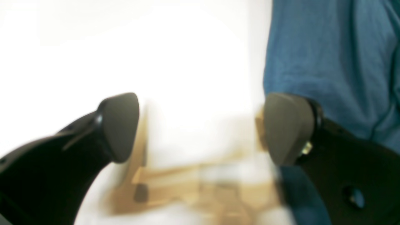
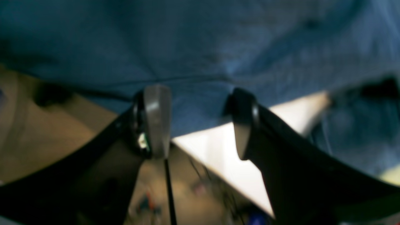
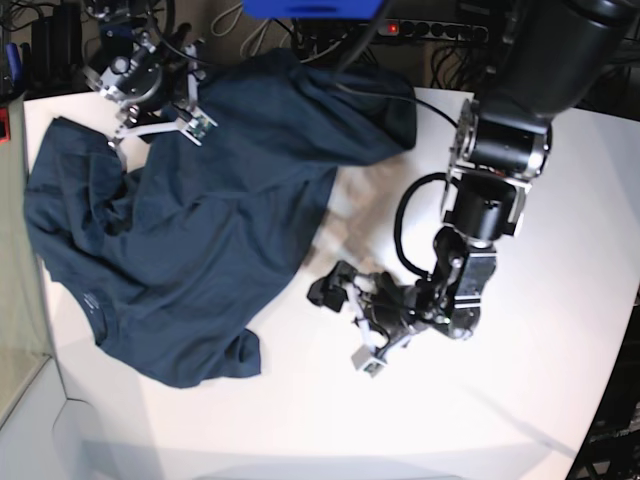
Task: Layout the t-shirt on the table in an organized manner, then fold the t-shirt properly
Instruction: 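Grasp the shirt hem with the left gripper and pull it outward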
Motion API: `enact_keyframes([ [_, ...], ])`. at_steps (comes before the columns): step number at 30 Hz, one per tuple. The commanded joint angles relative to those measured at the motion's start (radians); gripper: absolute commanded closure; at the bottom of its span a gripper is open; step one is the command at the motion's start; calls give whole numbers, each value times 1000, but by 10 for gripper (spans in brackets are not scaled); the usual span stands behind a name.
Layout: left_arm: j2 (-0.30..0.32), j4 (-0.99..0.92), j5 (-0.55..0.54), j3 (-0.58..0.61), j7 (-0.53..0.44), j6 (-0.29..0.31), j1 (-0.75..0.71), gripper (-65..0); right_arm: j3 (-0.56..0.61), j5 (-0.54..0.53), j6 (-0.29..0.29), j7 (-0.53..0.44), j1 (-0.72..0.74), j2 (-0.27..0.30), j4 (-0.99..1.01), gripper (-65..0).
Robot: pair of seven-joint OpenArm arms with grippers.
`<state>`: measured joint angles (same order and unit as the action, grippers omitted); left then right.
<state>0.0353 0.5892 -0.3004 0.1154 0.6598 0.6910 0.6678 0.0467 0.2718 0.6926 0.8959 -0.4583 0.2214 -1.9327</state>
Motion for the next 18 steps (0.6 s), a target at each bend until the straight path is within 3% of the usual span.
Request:
enact_keyframes([
  [1,-10,41,-66,-13,15,7,36,-614,-3,19,6,24,-6,6,-21,-321],
  [4,-51,174,-196,-1,111,7,-6,-614,-1,19,6,24,-1,5,-35,-321],
  [8,-128,395,-250,0,197,7,-98,-614,2,19,6,24,13,-14,-35,-321],
  [11,-192,410,-187,0,222,7,-136,-614,2,19,6,24,19,-14,-35,-321],
  [14,-192,409,-41,0,211,7,-185,-614,2,19,6,24,29,-17,-35,-321],
  [18,-192,355,60,0,176,7,-210,-614,0,19,6,24,43,-10,-35,-321],
])
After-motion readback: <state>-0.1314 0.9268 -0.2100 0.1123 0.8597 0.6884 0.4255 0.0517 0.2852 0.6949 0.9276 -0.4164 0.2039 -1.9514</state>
